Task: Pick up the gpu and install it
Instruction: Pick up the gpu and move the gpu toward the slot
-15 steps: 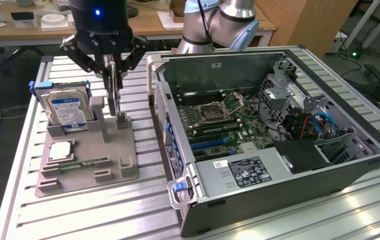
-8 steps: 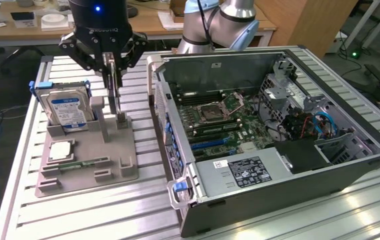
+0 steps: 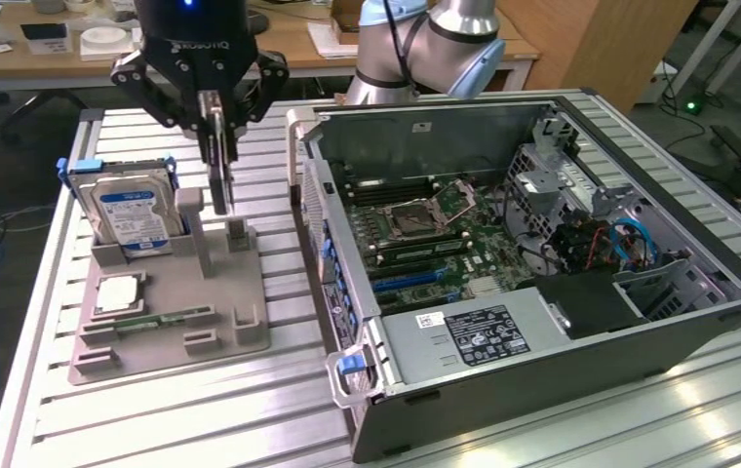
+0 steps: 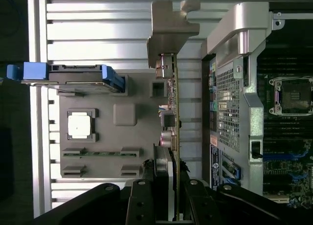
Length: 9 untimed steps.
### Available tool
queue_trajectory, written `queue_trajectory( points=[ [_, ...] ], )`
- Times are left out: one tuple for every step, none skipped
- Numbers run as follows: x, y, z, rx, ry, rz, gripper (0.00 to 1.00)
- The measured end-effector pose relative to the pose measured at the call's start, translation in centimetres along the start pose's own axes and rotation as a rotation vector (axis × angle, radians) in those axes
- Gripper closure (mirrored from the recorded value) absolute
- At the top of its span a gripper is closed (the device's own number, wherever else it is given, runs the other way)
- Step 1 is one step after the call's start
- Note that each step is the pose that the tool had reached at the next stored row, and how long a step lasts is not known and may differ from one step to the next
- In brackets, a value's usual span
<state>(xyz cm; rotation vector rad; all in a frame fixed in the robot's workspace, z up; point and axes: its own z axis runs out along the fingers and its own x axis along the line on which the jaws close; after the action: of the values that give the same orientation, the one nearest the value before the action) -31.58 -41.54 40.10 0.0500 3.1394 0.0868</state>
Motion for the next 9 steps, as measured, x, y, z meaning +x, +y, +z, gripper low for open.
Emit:
queue_trajectory(
  points=[
    [0.00,0.01,-0.10,-0.0002,-0.0002,0.000,0.72],
    [0.00,0.01,-0.20,-0.0002,-0.0002,0.000,0.72],
    [0.00,0.01,-0.21,-0.0003,-0.0003,0.000,0.72],
    [0.00,0.01,-0.21,-0.0003,-0.0003,0.000,0.72],
    [0.00,0.01,-0.22,-0.0002,-0.0003,0.000,0.72],
    [0.00,0.01,-0.22,-0.0001,-0.0002,0.000,0.72],
    [-0.04,0.02,-0.23,-0.0001,-0.0001,0.000,0.72],
    [-0.13,0.01,-0.24,0.0000,-0.0001,0.000,0.72],
    [-0.29,0.02,-0.22,-0.0002,-0.0003,0.000,0.72]
  ],
)
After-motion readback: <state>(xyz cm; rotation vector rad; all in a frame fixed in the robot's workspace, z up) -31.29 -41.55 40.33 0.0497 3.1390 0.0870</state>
